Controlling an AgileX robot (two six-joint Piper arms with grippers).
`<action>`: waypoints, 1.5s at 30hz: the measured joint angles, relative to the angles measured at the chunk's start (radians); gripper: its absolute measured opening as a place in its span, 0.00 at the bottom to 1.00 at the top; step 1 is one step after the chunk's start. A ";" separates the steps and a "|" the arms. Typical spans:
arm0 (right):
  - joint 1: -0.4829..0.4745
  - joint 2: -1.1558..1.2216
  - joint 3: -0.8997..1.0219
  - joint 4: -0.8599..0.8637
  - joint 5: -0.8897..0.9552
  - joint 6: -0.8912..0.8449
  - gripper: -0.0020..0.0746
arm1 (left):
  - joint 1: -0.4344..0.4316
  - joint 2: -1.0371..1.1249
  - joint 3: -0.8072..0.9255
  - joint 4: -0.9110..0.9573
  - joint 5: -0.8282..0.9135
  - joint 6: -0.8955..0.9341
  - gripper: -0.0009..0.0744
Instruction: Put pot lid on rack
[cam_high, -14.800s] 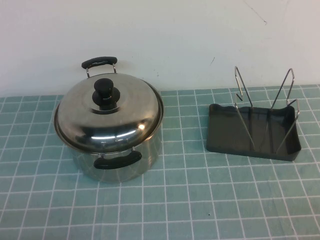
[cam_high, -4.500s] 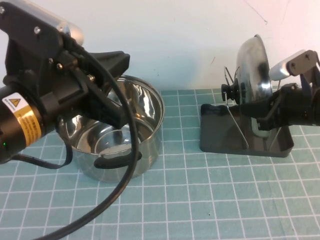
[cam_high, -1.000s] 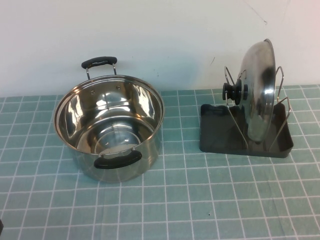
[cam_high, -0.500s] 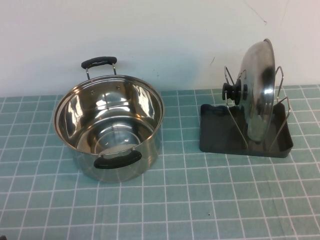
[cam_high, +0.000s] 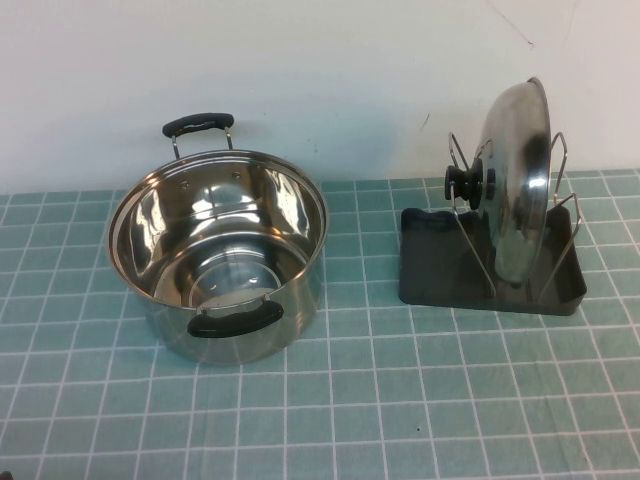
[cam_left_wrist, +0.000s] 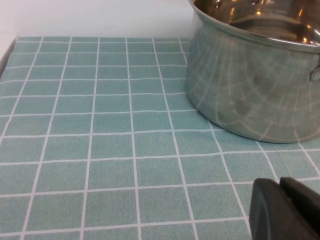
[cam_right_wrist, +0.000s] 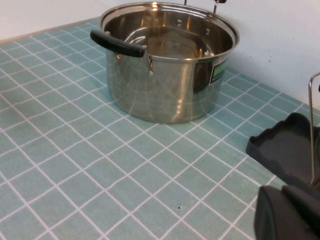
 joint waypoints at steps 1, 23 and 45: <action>0.000 0.000 0.000 0.000 0.000 0.000 0.03 | 0.000 0.000 0.000 0.000 0.000 0.000 0.01; 0.039 -0.058 0.049 0.010 -0.102 0.000 0.03 | 0.003 0.000 0.000 0.002 0.002 0.005 0.01; -0.135 -0.350 0.284 -0.987 -0.551 0.904 0.03 | 0.004 0.000 0.000 0.002 0.002 0.005 0.01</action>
